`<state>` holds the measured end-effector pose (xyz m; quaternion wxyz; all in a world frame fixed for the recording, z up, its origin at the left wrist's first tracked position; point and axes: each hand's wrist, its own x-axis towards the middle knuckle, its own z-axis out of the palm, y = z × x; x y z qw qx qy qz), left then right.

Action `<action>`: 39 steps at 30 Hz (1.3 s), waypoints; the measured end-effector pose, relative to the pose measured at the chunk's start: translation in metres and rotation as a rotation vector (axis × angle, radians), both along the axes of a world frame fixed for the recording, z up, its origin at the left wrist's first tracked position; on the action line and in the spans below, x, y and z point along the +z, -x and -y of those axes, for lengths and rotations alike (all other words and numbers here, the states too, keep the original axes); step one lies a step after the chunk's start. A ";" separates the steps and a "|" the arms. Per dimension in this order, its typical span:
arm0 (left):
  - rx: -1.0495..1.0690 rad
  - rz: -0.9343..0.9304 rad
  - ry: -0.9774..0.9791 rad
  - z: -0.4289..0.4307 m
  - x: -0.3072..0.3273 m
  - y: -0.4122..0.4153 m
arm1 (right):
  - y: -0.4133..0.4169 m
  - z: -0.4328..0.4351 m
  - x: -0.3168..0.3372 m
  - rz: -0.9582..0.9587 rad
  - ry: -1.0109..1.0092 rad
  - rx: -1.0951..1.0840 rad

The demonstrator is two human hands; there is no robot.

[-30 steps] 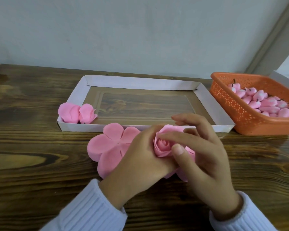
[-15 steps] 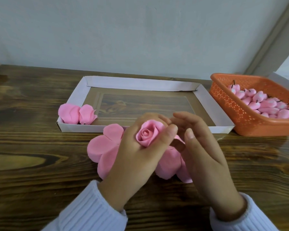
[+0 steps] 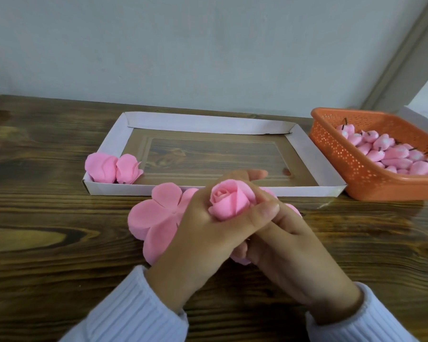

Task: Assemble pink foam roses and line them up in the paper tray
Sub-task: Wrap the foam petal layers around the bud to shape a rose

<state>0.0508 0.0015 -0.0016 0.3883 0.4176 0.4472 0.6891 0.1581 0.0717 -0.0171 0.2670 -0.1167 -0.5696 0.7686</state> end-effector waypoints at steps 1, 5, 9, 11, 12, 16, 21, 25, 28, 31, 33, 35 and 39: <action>0.012 -0.002 0.018 0.000 0.000 0.000 | 0.001 0.001 0.000 -0.023 0.046 0.039; 0.011 0.006 0.031 0.001 0.003 -0.001 | 0.002 0.003 0.000 -0.099 0.144 0.135; 0.022 0.006 0.029 0.002 0.003 -0.002 | 0.002 0.003 -0.001 -0.092 0.157 0.139; 0.010 -0.037 0.008 0.002 0.003 -0.002 | 0.003 0.002 -0.001 -0.046 0.148 0.125; 0.004 -0.056 0.004 0.003 0.004 -0.003 | 0.003 0.002 -0.001 -0.028 0.143 0.125; 0.029 -0.012 0.009 0.003 0.004 -0.003 | 0.003 0.003 0.002 -0.089 0.197 0.158; -0.009 -0.076 0.003 0.003 0.005 -0.001 | 0.002 0.001 0.001 -0.043 0.193 0.125; 0.009 -0.152 -0.010 0.004 0.009 -0.001 | 0.003 0.002 0.001 -0.033 0.190 0.144; 0.034 -0.128 -0.019 0.004 0.008 0.000 | 0.001 0.003 0.001 -0.127 0.210 0.218; 0.012 -0.118 -0.018 0.006 0.008 0.000 | 0.001 0.002 0.000 -0.113 0.204 0.196; -0.015 -0.168 -0.033 0.006 0.009 -0.001 | 0.000 0.001 0.001 -0.052 0.168 0.158; -0.022 -0.191 -0.054 0.006 0.010 -0.002 | 0.000 0.003 0.002 -0.045 0.150 0.167; 0.025 -0.185 -0.053 0.006 0.010 0.000 | 0.001 0.006 0.005 -0.140 0.169 0.226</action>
